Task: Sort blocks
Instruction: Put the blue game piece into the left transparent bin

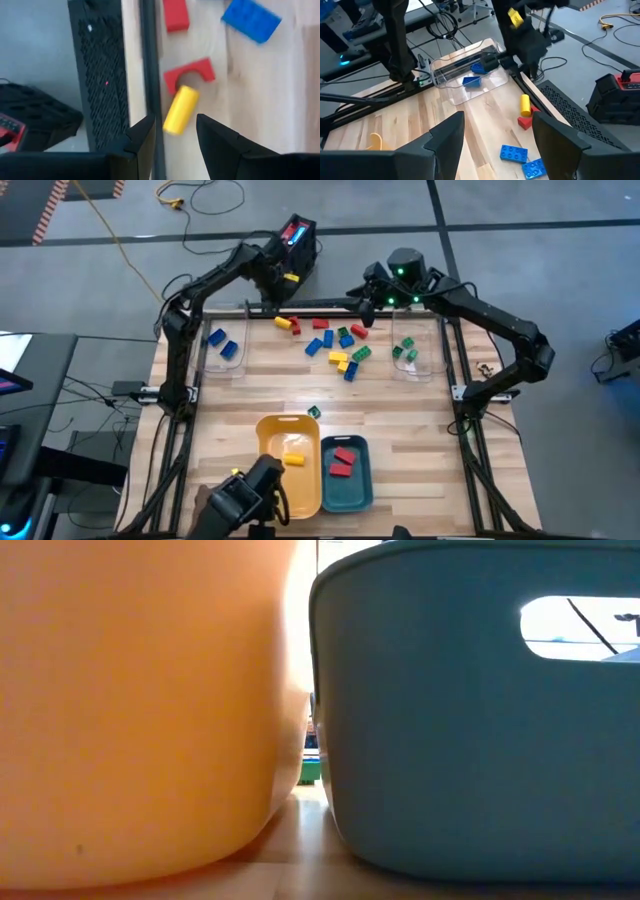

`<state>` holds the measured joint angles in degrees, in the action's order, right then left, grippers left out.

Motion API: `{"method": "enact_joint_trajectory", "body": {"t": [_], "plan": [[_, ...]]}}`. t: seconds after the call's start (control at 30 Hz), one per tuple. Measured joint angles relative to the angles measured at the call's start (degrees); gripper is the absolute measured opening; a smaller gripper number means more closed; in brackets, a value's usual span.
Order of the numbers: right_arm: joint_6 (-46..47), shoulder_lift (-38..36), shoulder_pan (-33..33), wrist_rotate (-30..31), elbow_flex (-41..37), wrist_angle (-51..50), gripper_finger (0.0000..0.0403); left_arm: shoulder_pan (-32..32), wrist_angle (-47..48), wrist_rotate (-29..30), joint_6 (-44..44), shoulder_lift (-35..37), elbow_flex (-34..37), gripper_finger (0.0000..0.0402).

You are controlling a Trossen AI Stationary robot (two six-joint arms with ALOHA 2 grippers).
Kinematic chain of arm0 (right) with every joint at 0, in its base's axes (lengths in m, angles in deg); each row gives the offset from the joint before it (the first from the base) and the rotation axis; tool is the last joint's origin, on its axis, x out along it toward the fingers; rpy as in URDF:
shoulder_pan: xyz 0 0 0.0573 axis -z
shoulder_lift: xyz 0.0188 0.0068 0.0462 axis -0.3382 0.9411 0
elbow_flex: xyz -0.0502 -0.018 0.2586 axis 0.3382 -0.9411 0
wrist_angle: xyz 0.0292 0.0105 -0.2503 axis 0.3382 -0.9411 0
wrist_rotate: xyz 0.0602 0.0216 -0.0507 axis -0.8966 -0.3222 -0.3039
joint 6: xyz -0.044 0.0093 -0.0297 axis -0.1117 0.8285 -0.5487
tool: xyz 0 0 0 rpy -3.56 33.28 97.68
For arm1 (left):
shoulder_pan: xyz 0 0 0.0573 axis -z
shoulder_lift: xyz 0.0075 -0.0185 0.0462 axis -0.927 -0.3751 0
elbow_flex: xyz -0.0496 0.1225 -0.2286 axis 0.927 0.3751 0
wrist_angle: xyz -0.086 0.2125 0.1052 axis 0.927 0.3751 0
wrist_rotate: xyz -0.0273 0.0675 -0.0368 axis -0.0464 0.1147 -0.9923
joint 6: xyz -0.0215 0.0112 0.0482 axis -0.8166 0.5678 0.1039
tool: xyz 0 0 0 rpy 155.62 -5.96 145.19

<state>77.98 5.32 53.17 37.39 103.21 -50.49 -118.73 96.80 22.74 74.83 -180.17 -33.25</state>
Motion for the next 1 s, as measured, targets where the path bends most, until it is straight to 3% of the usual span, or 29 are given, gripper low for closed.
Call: {"method": "enact_joint_trajectory", "body": {"t": [0.13, 0.37, 0.47, 0.63, 0.83, 1.0], "plan": [[-0.01, 0.02, 0.34, -0.01, 0.0, -0.02, 0.0248, 2.26, -3.16, 4.39, -7.36, 0.15, -0.47, 0.0137], [-2.63, 2.22, 2.44, -1.99, 0.18, -3.08, 0.0248, 5.21, -1.43, 1.56, -29.49, 0.75, -0.67, 0.0137], [-6.02, 5.89, 2.69, -3.1, 0.14, -4.68, 0.0248, 5.27, -1.16, -1.35, -30.66, 3.97, -0.68, 0.0137], [-13.19, 11.79, 0.55, -3.83, 0.0, -12.83, 0.0248, 5.25, -3.77, 0.15, -29.1, 10.33, 0.54, 0.0137], [-28.95, 12.22, -5.4, 5.54, -3.9, -23.92, 0.0242, 5.93, -12.32, 0.27, -31.49, 18.46, 11.62, 0.0137], [-29.36, 12.17, -5.57, -1.09, -10.06, -22.1, 0.0243, 7.48, -21.45, 0.37, -32.65, 24.73, 25.75, 0.0137]]}}
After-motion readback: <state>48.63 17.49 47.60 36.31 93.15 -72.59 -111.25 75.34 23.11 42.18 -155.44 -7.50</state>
